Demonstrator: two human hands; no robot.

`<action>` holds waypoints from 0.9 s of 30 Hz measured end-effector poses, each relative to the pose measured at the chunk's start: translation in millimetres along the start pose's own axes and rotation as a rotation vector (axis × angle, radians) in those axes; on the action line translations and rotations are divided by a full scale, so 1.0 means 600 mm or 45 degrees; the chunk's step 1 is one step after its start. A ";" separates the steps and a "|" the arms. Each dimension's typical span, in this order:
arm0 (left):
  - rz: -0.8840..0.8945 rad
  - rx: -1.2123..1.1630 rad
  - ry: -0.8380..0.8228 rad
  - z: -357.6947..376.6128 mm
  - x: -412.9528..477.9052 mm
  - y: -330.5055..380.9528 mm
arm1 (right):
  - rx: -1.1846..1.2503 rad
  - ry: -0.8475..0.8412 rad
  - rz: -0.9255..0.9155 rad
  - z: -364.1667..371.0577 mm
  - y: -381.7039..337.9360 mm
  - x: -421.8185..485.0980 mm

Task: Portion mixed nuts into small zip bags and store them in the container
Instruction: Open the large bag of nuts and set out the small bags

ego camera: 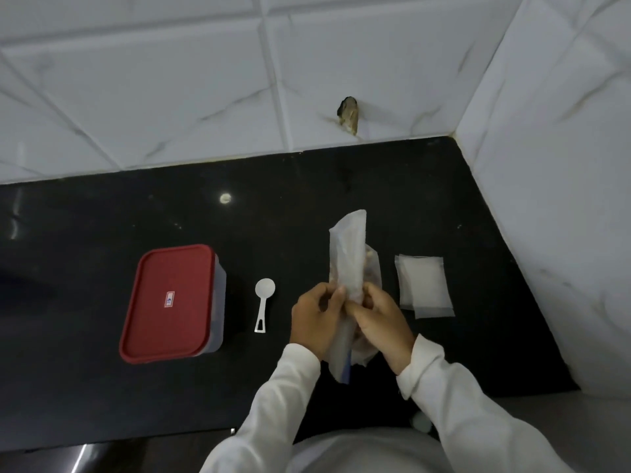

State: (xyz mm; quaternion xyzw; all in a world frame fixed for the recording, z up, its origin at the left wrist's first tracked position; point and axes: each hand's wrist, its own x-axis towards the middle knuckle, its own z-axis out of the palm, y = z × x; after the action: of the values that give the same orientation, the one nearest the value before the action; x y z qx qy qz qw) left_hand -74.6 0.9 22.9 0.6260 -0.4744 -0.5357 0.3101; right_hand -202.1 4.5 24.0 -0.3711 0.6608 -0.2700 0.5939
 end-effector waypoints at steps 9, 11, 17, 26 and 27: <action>0.265 0.016 0.036 0.004 -0.015 0.038 | -0.721 0.461 -0.380 0.014 -0.022 -0.035; 0.207 -0.112 -0.024 -0.001 -0.015 0.045 | -0.776 0.453 -0.425 0.026 -0.028 -0.051; -0.056 -0.362 -0.011 -0.034 0.005 0.037 | -0.577 0.397 -0.475 0.056 -0.028 -0.076; -0.187 -0.676 -0.112 -0.059 -0.007 0.070 | -0.261 0.405 -0.461 0.041 -0.065 -0.095; -0.114 -0.652 -0.111 -0.061 -0.011 0.076 | -0.383 0.501 -0.528 0.042 -0.062 -0.094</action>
State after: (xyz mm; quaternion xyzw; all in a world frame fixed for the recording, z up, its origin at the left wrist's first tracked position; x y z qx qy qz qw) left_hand -51.1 -13.8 74.8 0.5240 -0.3080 -0.6779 0.4136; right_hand -170.1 30.8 83.0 -0.5221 0.7056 -0.3513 0.3257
